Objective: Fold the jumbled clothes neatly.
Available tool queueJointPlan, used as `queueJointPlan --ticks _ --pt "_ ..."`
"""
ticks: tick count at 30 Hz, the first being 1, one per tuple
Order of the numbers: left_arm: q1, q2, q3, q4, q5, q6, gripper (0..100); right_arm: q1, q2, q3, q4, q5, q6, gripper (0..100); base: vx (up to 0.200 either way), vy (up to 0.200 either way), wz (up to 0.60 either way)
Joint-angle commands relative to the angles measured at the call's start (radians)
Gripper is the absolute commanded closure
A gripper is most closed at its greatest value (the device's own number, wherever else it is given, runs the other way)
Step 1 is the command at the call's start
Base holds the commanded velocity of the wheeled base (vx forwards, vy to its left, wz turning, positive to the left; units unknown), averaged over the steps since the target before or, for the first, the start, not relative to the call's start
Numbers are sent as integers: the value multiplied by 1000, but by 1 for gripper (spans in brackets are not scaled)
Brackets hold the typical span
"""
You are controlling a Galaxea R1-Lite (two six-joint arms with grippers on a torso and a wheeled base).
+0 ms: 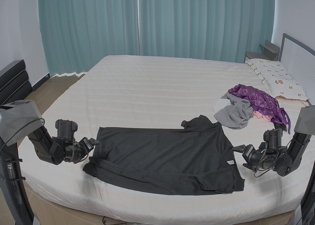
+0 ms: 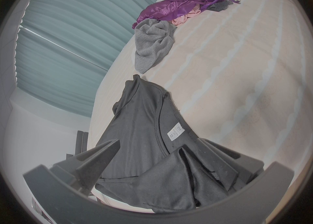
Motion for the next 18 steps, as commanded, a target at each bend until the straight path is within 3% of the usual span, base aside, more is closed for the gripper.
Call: queueJointPlan --ticks 1,4,5,14,18 --pt "-15 24 -13 0 12 1 0 5 -6 25 -8 1 -2 0 0 0 0" --pt "-17 43 -18 3 28 3 0 5 7 36 -18 1 -2 0 0 0 0" --pt "-20 44 -12 6 28 4 100 5 11 37 -23 -1 -2 0 0 0 0" --pt "-32 29 13 16 36 15 100 6 40 54 -64 -4 -8 0 0 0 0" --pt "-22 -71 37 59 38 15 100 36 33 74 -90 -8 -8 0 0 0 0"
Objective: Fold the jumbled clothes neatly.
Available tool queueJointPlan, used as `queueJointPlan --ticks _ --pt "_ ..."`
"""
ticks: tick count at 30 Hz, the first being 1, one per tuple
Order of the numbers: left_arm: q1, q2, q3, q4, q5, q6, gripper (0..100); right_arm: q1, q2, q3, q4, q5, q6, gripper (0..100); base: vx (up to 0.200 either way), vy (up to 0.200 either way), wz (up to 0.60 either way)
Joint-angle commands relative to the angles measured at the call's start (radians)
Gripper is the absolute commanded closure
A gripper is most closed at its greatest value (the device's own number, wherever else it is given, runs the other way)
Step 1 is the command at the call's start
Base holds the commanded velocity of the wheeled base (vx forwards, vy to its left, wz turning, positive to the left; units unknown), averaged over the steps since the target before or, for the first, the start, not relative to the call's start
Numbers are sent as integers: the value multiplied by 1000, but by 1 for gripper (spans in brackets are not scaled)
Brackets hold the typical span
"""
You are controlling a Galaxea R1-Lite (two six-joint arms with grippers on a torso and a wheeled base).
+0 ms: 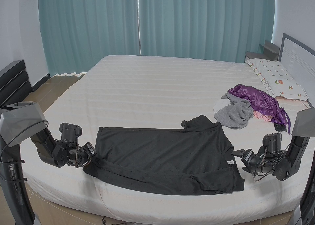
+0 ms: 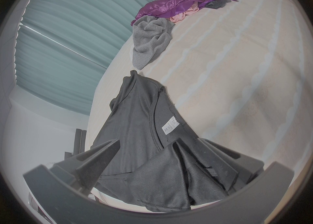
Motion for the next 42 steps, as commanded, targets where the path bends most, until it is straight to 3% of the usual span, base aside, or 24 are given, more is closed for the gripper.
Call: queueJointPlan --ticks 1,12,22,32,41,42 --pt "9 -110 32 35 0 -1 100 31 1 18 -14 -4 0 0 0 0 0" --pt "4 -312 199 39 -1 1 100 93 -1 56 -12 -12 1 0 0 0 0" --pt "1 -395 331 29 -10 -4 100 87 96 -28 -18 -9 -15 0 0 0 0" --pt "6 -384 330 29 -13 -7 100 82 147 -117 -6 1 -160 0 0 0 0" --pt "7 -383 325 29 -15 -8 100 71 159 -83 -15 31 -267 0 0 0 0" --pt "7 -383 325 29 -15 -8 100 71 159 -83 -15 31 -267 100 0 0 0"
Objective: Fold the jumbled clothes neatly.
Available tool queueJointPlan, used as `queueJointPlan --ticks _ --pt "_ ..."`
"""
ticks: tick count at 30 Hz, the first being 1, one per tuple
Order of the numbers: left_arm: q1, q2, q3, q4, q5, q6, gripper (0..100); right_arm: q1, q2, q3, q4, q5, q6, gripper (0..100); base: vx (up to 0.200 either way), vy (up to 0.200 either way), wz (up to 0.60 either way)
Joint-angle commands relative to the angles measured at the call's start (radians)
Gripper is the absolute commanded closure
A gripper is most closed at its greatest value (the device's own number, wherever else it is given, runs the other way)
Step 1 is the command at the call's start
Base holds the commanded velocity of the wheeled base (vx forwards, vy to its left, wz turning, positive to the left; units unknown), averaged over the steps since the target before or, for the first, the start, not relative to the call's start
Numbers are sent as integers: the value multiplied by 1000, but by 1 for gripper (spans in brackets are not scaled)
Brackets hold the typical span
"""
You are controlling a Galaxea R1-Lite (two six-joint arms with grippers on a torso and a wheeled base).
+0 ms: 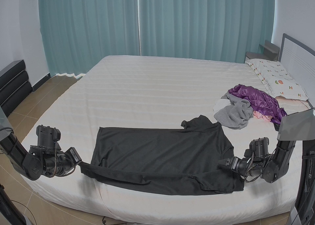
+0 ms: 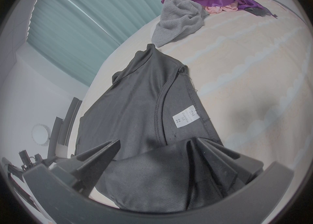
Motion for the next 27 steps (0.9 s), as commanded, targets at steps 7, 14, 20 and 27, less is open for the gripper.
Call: queueJointPlan --ticks 7,14,20,27 --pt "2 5 -1 0 0 1 100 -25 -10 35 -10 6 -40 100 0 0 0" --pt "12 3 5 1 0 3 100 -51 -107 97 -13 57 -28 100 0 0 0" --pt "37 -6 11 1 0 5 100 -79 -280 210 -12 126 -5 100 0 0 0" --pt "38 -9 43 -2 -1 5 100 -102 -366 279 -12 142 -1 100 0 0 0"
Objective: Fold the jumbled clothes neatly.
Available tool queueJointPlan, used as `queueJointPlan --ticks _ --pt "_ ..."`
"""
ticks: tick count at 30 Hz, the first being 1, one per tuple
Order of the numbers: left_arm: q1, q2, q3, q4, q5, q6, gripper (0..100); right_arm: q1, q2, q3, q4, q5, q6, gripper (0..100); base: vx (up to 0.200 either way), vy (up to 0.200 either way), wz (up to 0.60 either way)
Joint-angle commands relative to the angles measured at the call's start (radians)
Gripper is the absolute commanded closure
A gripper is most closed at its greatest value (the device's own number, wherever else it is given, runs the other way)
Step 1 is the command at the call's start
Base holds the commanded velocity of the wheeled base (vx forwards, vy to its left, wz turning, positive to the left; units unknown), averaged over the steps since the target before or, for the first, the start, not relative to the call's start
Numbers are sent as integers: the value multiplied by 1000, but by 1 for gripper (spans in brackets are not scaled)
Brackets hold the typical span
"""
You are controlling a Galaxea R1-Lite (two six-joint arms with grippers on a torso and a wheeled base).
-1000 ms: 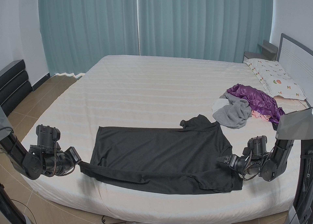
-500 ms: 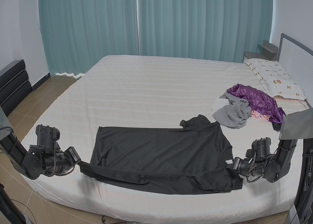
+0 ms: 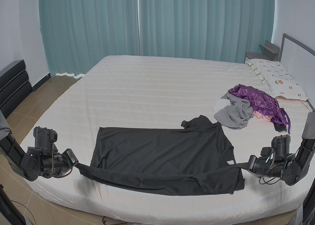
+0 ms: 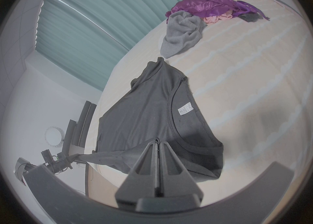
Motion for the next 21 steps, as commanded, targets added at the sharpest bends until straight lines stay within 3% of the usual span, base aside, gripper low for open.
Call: queueJointPlan --ticks 1,21 --pt "3 -7 24 -2 0 -1 100 -23 -106 57 0 9 2 100 0 0 0" --pt "28 -116 79 -2 -49 -2 100 -103 -305 181 15 90 3 100 0 0 0"
